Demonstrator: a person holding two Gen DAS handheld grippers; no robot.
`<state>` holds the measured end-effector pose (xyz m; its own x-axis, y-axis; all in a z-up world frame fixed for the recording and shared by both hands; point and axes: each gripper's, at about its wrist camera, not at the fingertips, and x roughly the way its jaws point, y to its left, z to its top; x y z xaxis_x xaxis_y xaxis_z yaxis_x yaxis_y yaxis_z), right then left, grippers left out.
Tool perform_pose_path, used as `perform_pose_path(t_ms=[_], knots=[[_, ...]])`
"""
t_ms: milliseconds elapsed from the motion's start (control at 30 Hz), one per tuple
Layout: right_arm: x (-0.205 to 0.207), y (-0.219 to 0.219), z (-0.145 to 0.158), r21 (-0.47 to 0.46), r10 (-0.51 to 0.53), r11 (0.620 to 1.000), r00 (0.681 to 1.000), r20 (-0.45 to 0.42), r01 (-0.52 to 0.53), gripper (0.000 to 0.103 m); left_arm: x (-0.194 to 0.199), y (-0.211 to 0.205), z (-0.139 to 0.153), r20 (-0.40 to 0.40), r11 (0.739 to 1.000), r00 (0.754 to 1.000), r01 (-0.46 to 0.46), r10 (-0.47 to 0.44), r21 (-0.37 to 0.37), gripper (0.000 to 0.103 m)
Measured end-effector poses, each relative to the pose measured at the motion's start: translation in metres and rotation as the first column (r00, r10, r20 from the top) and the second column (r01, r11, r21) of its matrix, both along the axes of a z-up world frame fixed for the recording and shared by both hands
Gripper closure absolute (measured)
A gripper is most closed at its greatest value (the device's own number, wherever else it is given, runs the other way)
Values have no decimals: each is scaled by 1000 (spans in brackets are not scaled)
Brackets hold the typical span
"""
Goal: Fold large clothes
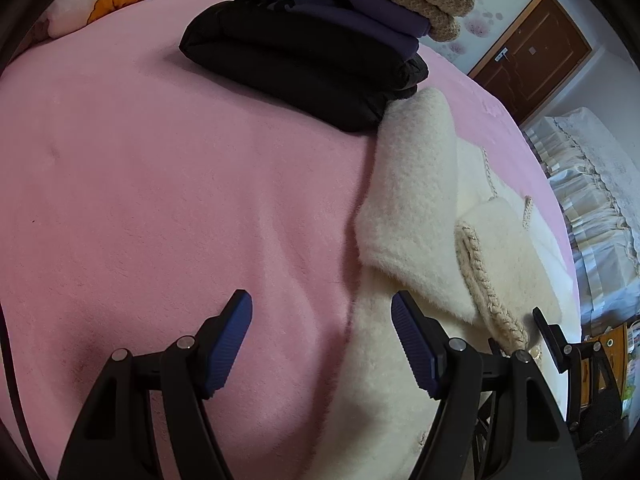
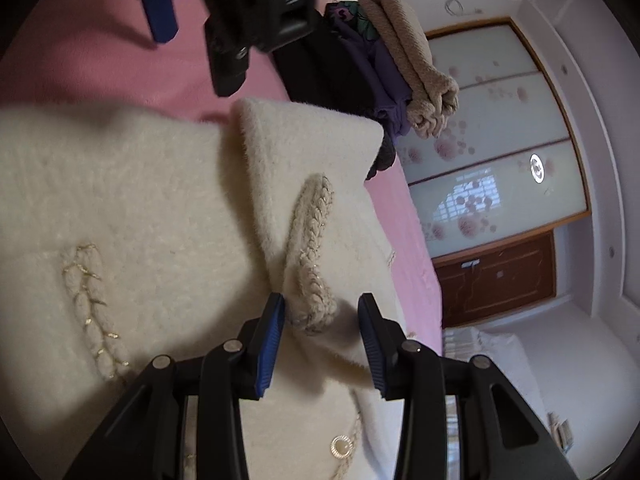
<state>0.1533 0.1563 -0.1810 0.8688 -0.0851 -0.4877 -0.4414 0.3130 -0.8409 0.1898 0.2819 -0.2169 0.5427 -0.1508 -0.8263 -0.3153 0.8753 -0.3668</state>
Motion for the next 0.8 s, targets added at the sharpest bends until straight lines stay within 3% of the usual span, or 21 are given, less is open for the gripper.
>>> perform_pose_path(t_ms=[100, 133, 233, 300, 400, 500, 600, 633, 700, 733, 800], knots=[[8, 0, 7, 6, 18, 1000, 1000, -3, -17, 68, 0, 3, 1, 0, 1000, 1000, -14, 14, 1, 32], [12, -2, 14, 29, 23, 999, 1000, -11, -23, 79, 0, 3, 1, -1, 1000, 1000, -16, 16, 2, 32], [28, -9, 40, 97, 5, 995, 1000, -20, -3, 85, 2, 1, 1, -4, 1000, 1000, -15, 15, 8, 32], [47, -21, 69, 184, -43, 982, 999, 14, 39, 86, 5, -3, 3, -1, 1000, 1000, -6, 6, 11, 32], [86, -58, 121, 371, -195, 914, 980, 40, 166, 87, 10, -12, 5, 7, 1000, 1000, 10, -10, 14, 32], [120, -121, 151, 557, -391, 758, 920, -28, 339, 87, 16, -25, 7, 15, 999, 999, 34, -34, 15, 32], [139, -199, 144, 672, -546, 525, 813, -205, 522, 87, 20, -37, 8, 15, 998, 998, 59, -59, 22, 32], [142, -229, 130, 684, -583, 424, 757, -295, 593, 87, 22, -41, 7, 14, 997, 997, 70, -70, 27, 32], [145, -270, 100, 665, -571, 276, 675, -467, 694, 86, 25, -48, 7, 9, 995, 996, 86, -87, 40, 32], [145, -292, 77, 632, -515, 186, 622, -589, 752, 83, 27, -50, 7, 5, 995, 996, 93, -93, 46, 32], [146, -321, 41, 562, -399, 64, 537, -743, 825, 82, 28, -55, 6, -3, 993, 995, 102, -102, 54, 32]])
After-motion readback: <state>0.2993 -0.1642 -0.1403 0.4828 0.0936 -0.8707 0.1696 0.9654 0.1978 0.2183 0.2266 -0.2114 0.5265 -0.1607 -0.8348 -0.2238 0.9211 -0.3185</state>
